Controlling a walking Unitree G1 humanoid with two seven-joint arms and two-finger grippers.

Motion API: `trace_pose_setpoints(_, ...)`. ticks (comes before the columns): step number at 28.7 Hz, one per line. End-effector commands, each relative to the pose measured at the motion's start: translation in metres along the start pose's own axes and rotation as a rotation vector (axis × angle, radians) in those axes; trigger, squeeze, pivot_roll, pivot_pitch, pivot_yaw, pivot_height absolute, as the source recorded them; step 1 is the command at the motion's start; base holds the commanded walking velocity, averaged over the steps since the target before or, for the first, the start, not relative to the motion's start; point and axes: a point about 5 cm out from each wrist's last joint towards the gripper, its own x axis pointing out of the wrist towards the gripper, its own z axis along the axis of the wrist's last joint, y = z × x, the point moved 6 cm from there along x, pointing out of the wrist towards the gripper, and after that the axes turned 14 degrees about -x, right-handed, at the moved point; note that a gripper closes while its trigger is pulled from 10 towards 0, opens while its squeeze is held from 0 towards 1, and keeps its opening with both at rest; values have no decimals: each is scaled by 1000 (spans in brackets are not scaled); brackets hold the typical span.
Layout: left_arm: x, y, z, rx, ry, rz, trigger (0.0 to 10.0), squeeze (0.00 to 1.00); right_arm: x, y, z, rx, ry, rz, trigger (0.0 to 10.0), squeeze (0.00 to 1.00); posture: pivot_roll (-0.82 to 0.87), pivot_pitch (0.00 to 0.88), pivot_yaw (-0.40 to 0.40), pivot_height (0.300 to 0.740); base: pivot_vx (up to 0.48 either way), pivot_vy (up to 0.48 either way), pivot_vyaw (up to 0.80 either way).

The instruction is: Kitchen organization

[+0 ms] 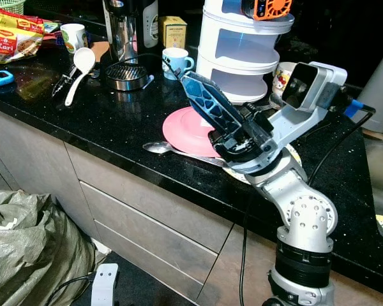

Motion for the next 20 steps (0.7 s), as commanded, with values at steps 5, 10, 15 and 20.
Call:
trace_pose_setpoints(5, 0, 2, -7, 13, 29, 18, 10000, 0, 1, 14, -6, 46, 8, 38, 10000, 0, -4, 23, -37, 740, 0, 0, 0)
trace_pose_setpoints(10, 0, 1, -9, 24, 42, 11, 10000, 0, 1, 16, -9, 79, 9, 40, 10000, 0, -5, 29, -34, 740, -340, 0, 0)
trace_pose_setpoints(15, 0, 1, -8, 21, 38, 13, 10000, 0, 1, 17, -11, 91, 13, 40, 10000, 0, -5, 31, -34, 740, -350, 0, 0)
trace_pose_setpoints(20, 0, 1, -6, 21, 36, 11, 10000, 0, 1, 17, -14, 89, 27, 35, 10000, 0, -5, 31, -34, 740, -337, 0, 0)
